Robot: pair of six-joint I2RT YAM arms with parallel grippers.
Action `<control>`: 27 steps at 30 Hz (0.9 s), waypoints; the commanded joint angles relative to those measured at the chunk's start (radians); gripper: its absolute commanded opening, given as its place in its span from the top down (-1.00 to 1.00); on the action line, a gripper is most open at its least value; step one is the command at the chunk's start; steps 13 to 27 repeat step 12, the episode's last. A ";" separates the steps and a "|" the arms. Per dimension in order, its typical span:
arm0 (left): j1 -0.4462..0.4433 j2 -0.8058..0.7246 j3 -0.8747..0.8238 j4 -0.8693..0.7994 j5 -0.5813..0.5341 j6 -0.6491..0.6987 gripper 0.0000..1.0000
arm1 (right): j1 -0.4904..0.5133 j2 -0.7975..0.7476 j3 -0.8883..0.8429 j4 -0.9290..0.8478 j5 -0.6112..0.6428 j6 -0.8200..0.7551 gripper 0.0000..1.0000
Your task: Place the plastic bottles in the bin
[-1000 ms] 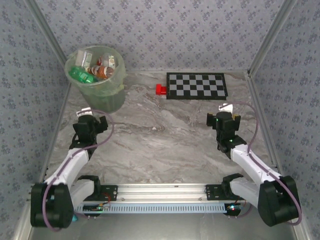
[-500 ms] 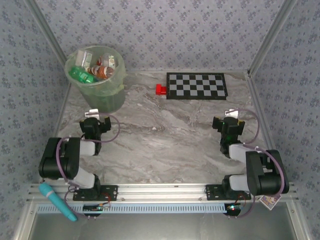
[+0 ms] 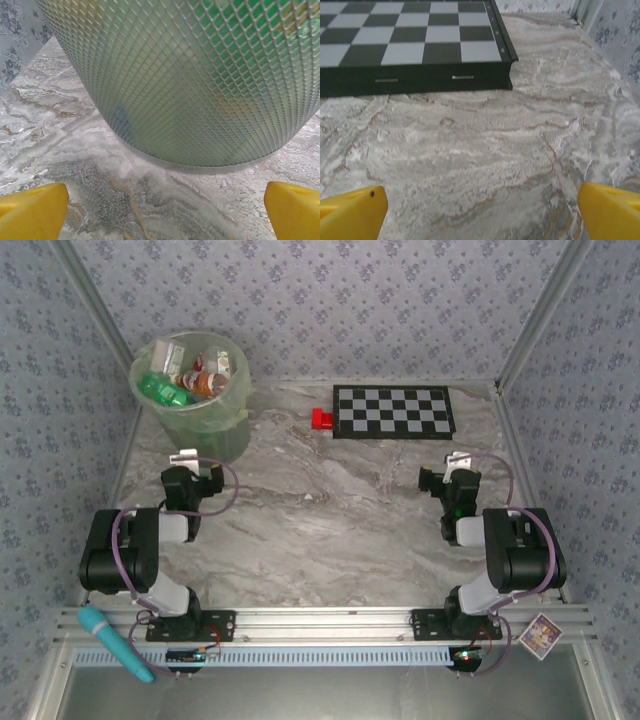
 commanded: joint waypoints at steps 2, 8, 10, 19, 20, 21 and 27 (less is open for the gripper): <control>0.001 0.000 0.013 0.006 0.022 -0.006 -0.99 | -0.001 0.005 0.015 0.002 -0.003 -0.022 -0.99; 0.001 0.001 0.015 0.005 0.021 -0.006 -0.99 | -0.004 0.007 0.018 -0.010 -0.017 -0.019 -0.99; 0.000 0.001 0.015 0.003 0.021 -0.006 -0.99 | -0.006 0.006 0.019 -0.010 -0.020 -0.019 -0.99; -0.001 0.000 0.013 0.005 0.021 -0.004 -0.99 | -0.006 0.006 0.018 -0.010 -0.019 -0.019 -0.99; -0.001 0.000 0.013 0.005 0.021 -0.004 -0.99 | -0.006 0.006 0.018 -0.010 -0.019 -0.019 -0.99; -0.001 0.000 0.013 0.005 0.021 -0.004 -0.99 | -0.006 0.006 0.018 -0.010 -0.019 -0.019 -0.99; -0.001 0.000 0.013 0.005 0.021 -0.004 -0.99 | -0.006 0.006 0.018 -0.010 -0.019 -0.019 -0.99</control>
